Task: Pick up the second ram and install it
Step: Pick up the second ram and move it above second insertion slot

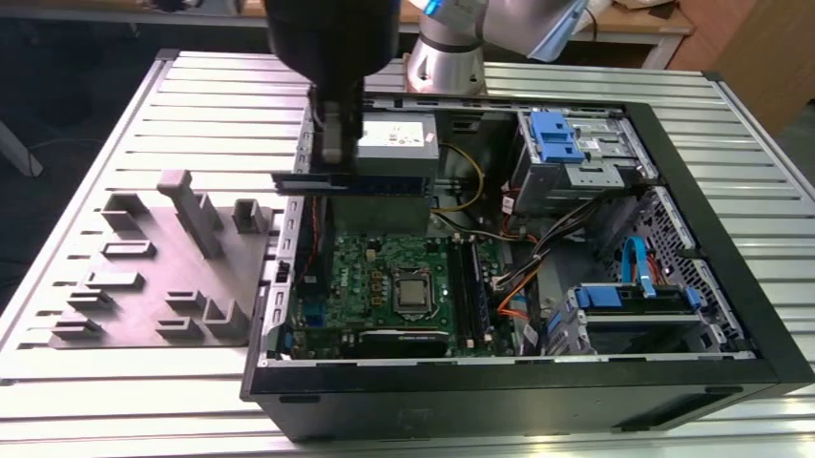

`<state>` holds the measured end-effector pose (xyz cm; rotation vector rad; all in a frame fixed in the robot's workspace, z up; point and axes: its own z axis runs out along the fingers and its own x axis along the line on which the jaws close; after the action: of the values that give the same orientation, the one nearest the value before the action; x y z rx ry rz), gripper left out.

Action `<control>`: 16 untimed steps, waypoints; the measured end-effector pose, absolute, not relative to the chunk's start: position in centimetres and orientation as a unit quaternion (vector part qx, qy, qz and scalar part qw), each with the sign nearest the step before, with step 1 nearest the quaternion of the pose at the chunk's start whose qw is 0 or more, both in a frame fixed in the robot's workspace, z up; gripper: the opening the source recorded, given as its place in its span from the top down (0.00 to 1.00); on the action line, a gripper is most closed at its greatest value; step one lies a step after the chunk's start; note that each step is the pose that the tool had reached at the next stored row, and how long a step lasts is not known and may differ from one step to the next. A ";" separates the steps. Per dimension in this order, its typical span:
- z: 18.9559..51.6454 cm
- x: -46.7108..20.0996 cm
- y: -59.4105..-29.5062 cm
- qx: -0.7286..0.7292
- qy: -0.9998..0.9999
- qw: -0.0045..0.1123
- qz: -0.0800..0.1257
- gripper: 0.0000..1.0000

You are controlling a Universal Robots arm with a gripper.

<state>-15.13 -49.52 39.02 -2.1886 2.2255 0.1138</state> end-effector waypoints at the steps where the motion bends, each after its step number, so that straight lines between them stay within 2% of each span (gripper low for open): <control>1: 39.0 -14.8 -49.5 -0.701 0.713 0.009 0.036 0.91; 16: 39.0 -8.9 -49.5 -0.701 0.712 0.009 0.037 0.91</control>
<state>-8.89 -49.52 38.98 -2.1891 2.2258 0.1148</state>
